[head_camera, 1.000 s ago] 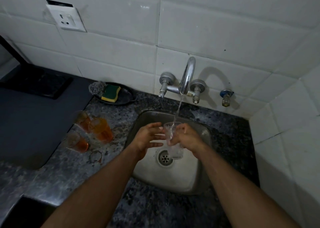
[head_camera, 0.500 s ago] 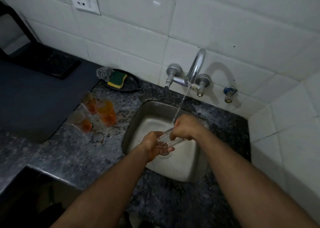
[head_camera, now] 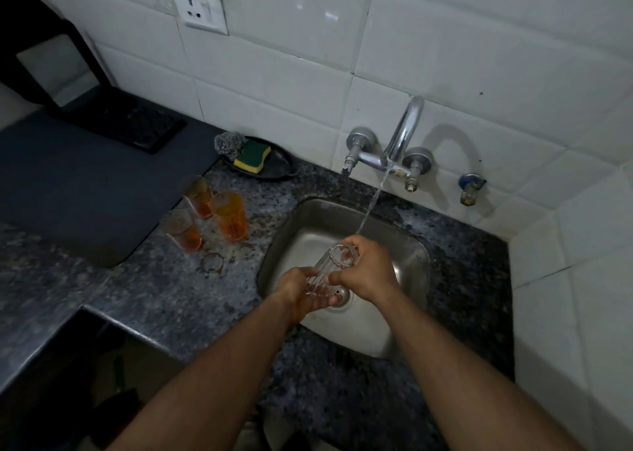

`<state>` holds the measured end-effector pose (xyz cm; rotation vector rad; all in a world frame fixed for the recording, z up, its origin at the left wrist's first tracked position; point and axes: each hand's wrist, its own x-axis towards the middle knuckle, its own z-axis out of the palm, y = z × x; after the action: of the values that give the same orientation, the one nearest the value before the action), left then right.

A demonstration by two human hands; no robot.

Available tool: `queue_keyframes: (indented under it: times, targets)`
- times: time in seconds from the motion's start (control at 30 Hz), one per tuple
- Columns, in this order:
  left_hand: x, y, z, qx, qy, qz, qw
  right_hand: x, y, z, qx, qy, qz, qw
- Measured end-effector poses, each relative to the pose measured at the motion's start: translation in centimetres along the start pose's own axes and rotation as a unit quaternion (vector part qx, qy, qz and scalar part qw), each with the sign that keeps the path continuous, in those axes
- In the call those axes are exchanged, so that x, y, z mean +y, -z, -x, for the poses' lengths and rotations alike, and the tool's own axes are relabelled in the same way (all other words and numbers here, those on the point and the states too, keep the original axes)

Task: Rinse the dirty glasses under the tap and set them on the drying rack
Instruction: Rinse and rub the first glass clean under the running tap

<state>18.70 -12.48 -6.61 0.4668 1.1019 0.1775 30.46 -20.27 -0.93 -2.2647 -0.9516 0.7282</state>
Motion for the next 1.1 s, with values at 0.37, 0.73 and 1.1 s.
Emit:
queue_keyframes:
  times: [0.37,0.73,1.1]
  targets:
    - [2.5,-1.0,-1.2,0.064,-0.105,-0.311,0.942,1.5,0.3,0.3,0.056,-0.019,-0.063,0.996]
    - [11.5,-11.1,-4.9,0.209,-0.363,-0.476,0.773,4.8,4.3,-1.1,0.133,-0.087,-0.119,0.98]
    - [14.5,-12.3,-7.7,0.208,-0.404,-0.606,0.653,2.2,5.1,-4.4,0.157,-0.057,-0.092,0.982]
